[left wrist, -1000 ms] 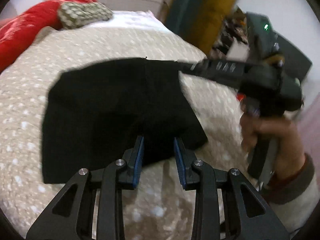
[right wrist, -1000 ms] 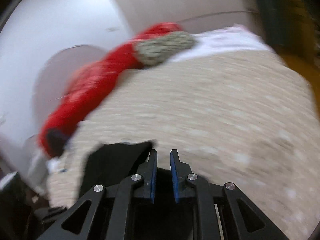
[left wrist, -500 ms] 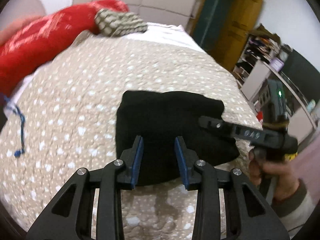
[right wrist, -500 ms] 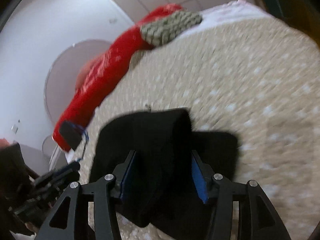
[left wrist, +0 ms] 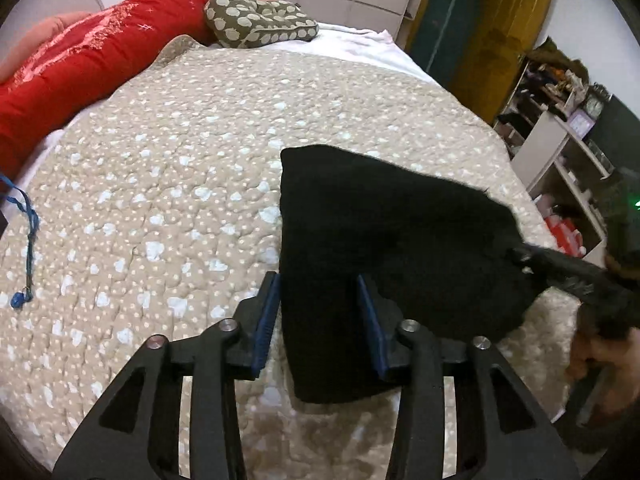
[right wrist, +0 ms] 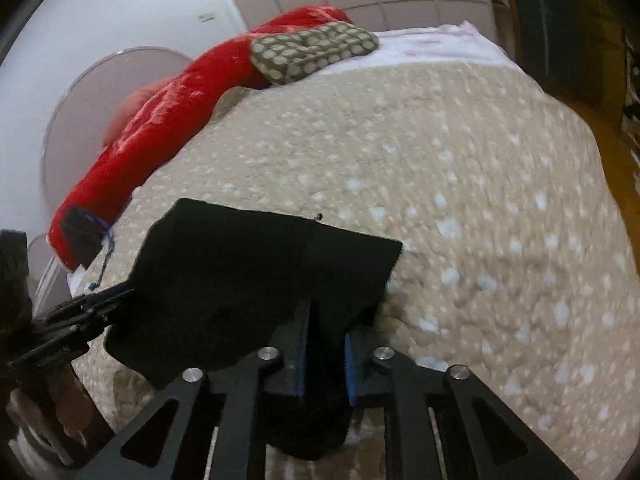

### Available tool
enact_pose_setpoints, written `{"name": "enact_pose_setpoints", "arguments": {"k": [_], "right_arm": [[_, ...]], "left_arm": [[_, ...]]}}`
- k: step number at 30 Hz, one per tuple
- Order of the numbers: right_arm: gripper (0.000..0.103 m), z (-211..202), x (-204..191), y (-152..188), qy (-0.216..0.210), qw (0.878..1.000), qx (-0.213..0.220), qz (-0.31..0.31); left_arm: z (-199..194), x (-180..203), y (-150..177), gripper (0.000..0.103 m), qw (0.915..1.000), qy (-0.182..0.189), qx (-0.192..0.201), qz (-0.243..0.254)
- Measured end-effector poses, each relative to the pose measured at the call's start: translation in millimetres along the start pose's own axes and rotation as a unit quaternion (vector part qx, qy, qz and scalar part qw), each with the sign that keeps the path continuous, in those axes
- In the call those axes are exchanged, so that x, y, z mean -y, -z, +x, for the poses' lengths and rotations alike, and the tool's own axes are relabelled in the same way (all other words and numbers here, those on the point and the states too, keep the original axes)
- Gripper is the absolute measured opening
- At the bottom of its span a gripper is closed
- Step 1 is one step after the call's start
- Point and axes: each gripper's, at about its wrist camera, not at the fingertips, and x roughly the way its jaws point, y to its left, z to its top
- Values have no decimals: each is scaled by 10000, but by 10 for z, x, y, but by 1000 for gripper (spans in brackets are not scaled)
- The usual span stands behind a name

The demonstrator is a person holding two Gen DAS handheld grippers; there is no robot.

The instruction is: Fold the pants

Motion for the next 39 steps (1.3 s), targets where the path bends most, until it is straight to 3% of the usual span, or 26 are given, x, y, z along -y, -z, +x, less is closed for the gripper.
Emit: {"name": "enact_pose_setpoints", "arguments": {"k": [5,8,10,14,17,23,29,34,39], "right_arm": [[28,-364,0,-166,174,9992,368,-38],[28,-501,-171,-288,-287,9975,624,-174],[28,-405,-299,-312,-493,9969,533,-317],[28,136,-494,-350,-185,9977,69,-653],[28,436,-410,-369,-20,9982,-117,-585],[28,421,-461,-488,-37,9971,-134,-745],[28,-104,-680,-168,-278,9923,-120,-1202],[28,-191,-636,351,-297,9902,-268,-1337],[28,-215,-608,335,-419,9915,-183,-1216]], "left_arm": [[-122,-55,-168,39,9999,-1,146,-67],[-48,-24,-300,39,9998,-29,176,-85],[48,4,-378,39,9998,-34,146,-92],[308,99,-463,45,9990,-428,-39,89],[432,30,-484,50,9989,-450,-89,-63],[387,-49,-447,51,9991,-294,-134,-260],[326,-1,-325,51,9991,-369,-54,-186],[351,-52,-277,62,9988,-323,-34,-378],[283,-30,-258,62,9986,-383,-99,-348]]}}
